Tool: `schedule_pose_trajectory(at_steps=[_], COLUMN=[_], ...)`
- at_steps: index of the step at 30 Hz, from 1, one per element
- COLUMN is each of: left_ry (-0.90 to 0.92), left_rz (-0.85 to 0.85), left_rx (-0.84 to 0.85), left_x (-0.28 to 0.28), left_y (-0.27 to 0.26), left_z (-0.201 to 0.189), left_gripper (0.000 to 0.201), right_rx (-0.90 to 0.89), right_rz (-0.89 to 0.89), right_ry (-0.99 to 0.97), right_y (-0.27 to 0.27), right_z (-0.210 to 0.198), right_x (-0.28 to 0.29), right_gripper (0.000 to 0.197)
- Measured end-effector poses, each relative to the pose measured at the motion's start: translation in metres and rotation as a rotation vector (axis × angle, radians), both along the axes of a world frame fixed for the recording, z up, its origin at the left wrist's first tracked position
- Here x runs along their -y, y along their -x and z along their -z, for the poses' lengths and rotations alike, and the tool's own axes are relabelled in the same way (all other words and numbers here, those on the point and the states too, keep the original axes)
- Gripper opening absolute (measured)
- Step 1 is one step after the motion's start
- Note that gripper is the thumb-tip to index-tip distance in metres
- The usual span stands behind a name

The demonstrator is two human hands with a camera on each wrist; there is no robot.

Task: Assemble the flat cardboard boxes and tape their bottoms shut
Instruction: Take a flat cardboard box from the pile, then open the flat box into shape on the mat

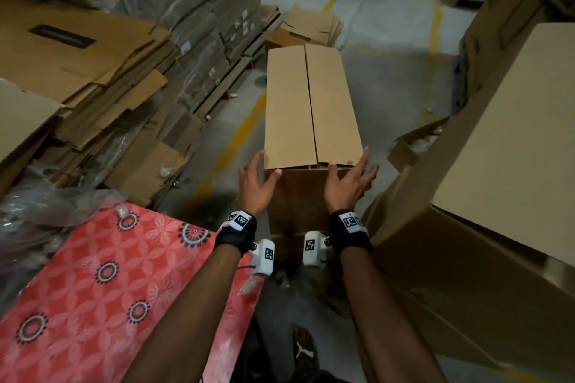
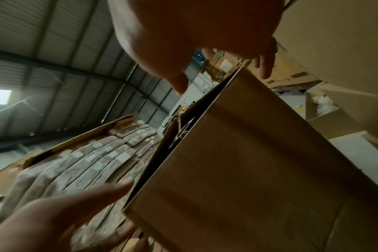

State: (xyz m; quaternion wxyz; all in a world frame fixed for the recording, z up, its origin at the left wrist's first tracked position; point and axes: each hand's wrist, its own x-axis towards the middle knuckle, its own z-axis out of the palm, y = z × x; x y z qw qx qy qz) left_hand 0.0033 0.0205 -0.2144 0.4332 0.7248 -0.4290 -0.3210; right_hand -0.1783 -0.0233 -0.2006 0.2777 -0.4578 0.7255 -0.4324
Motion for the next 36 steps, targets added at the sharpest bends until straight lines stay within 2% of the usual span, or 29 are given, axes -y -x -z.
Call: schedule_pose_trajectory(at_steps=[5,8,15,22,29,36], left_ry=[0.049,0.017,0.068,0.187,0.218,0.225], left_rz=[0.191,0.237,0.114,-0.049,-0.211,-0.421], left_rx=[-0.029,0.029,0.255,0.334,0.412,0.490], left_x=[0.007,0.012,0.010,-0.016,-0.101,-0.243], left_y=[-0.007,-0.010,-0.008,-0.025,-0.044,-0.038], left_z=[-0.001,0.002,-0.007,-0.040,-0.058,-0.054], left_gripper=[0.083,0.090,0.091,0.086,0.082,0.075], right_rx=[-0.032,-0.036,-0.031,0.010,0.066,0.141], right_rz=[-0.121,-0.136,-0.172,-0.269,-0.466,-0.719], right_ry=[-0.144,-0.131,-0.021,0.201,0.247,0.226], right_y=[0.009,0.011,0.002,-0.015,-0.034,-0.046], right_z=[0.000,0.001,-0.008,-0.040,-0.049,-0.041], right_x=[0.010,0.010,0.004,-0.014,-0.065,-0.156], right_gripper=[0.076,0.081,0.087,0.071,0.072,0.074])
